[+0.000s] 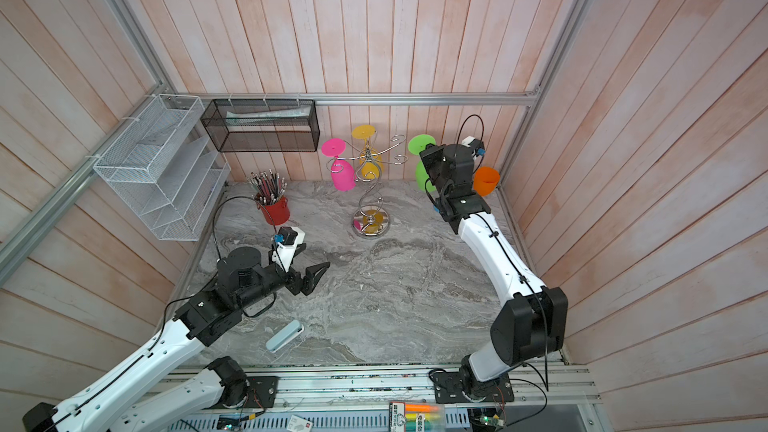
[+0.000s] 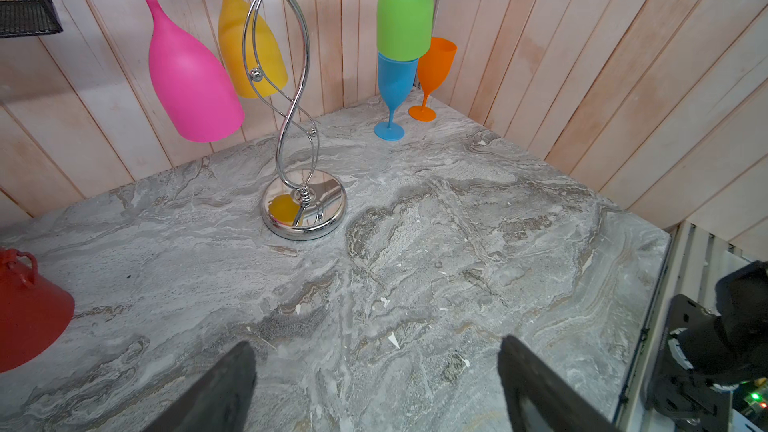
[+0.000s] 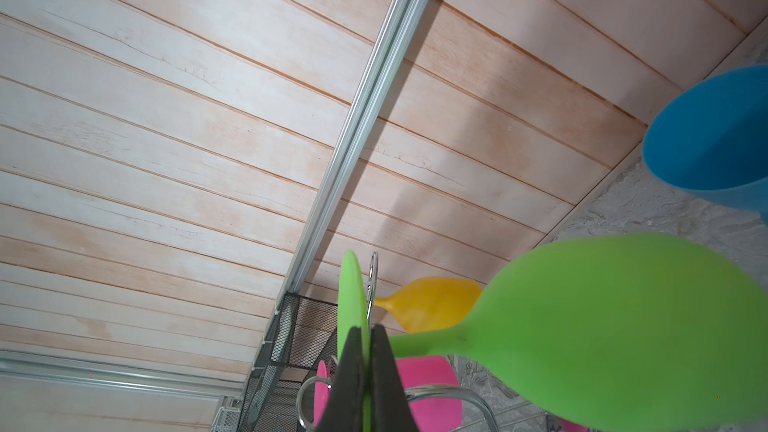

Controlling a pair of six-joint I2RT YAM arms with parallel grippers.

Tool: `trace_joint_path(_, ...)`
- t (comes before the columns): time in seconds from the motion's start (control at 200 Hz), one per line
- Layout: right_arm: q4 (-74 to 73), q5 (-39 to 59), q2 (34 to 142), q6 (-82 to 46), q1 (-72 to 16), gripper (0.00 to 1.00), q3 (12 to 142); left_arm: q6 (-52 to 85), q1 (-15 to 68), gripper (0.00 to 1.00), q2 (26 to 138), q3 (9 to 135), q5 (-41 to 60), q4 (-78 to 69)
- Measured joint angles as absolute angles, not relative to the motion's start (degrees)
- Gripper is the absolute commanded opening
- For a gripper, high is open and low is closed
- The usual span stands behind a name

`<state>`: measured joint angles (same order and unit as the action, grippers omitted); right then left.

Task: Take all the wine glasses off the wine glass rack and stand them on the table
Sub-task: 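Carry the green glass with the right gripper toward the table centre, then move the left gripper to the foot of the green glass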

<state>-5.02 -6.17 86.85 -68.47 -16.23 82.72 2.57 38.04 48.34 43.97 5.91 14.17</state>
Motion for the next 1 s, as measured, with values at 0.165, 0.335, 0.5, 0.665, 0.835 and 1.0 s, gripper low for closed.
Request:
trace_joint_path(0.165,-6.1,-6.2,83.0,-68.6,-15.1,0.00,79.6,2.6,38.0,0.93,48.3,44.0,5.7,14.2)
trace_joint_path(0.335,-6.5,-6.2,78.8,-68.5,-14.6,0.00,76.6,2.6,38.0,0.93,48.3,44.0,5.6,14.2)
trace_joint_path(0.5,-6.4,-6.7,73.4,-67.0,-14.5,0.00,72.4,2.5,38.0,0.93,48.3,44.0,5.5,14.2)
trace_joint_path(0.665,-6.0,-7.5,67.2,-63.3,-14.9,0.00,66.8,2.5,38.0,0.93,48.3,44.0,5.3,14.2)
trace_joint_path(0.835,-4.4,-8.4,61.2,-57.9,-18.1,0.00,60.9,2.1,38.1,0.93,48.3,44.0,4.4,14.2)
trace_joint_path(1.0,-3.4,-8.7,56.8,-52.6,-22.9,0.00,55.4,1.9,38.1,0.93,48.0,44.0,3.1,14.2)
